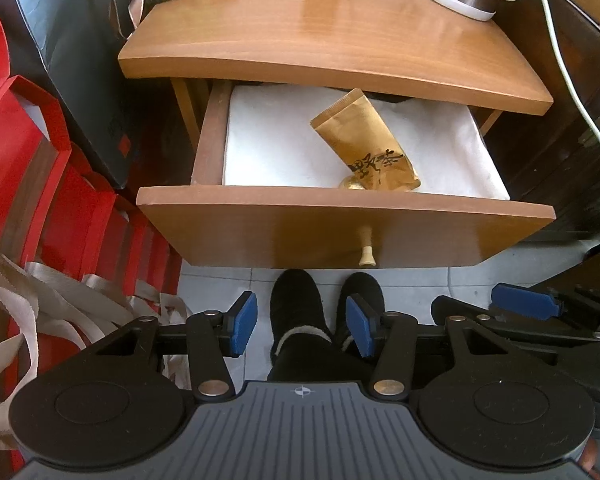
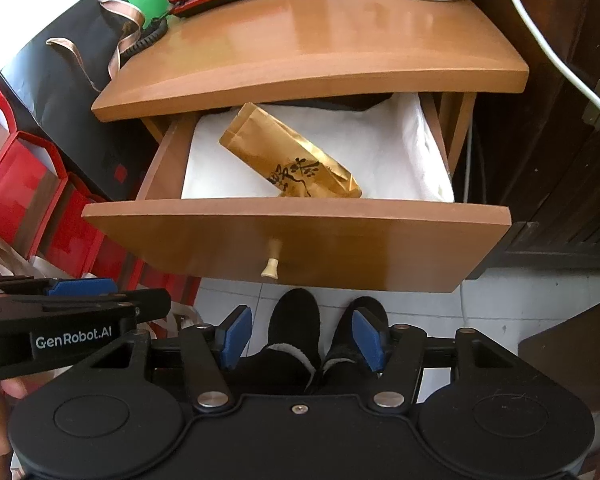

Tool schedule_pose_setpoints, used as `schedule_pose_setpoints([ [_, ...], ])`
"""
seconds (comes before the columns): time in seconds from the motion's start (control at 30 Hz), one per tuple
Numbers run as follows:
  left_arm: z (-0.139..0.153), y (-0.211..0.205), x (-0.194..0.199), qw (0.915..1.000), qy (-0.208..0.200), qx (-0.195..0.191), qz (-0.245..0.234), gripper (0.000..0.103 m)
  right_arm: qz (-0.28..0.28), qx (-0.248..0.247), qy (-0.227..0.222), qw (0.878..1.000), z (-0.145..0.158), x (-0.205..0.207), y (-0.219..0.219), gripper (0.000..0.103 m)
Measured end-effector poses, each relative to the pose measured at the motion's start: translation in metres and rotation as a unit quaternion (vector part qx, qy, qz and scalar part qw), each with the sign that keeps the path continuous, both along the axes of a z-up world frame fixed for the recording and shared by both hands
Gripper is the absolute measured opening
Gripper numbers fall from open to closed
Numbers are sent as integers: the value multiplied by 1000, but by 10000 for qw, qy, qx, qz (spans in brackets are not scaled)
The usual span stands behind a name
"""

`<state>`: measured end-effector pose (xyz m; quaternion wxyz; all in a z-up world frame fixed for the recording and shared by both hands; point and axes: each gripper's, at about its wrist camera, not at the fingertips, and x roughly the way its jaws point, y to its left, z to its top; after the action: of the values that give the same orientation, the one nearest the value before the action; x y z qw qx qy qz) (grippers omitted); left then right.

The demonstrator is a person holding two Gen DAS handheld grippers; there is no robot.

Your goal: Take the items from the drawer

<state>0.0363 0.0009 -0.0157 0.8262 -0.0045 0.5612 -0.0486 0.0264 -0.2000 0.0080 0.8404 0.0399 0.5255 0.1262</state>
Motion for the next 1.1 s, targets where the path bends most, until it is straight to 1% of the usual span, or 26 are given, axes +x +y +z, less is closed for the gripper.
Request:
schedule_pose_setpoints([
  [0.43, -5, 1, 0, 9999, 110, 25, 67, 52, -17, 12, 69, 10000, -5, -2, 2, 55],
  [1.1, -15, 0, 1, 9997, 216, 107, 0, 52, -89, -16, 198, 9998, -15, -1, 5, 55],
])
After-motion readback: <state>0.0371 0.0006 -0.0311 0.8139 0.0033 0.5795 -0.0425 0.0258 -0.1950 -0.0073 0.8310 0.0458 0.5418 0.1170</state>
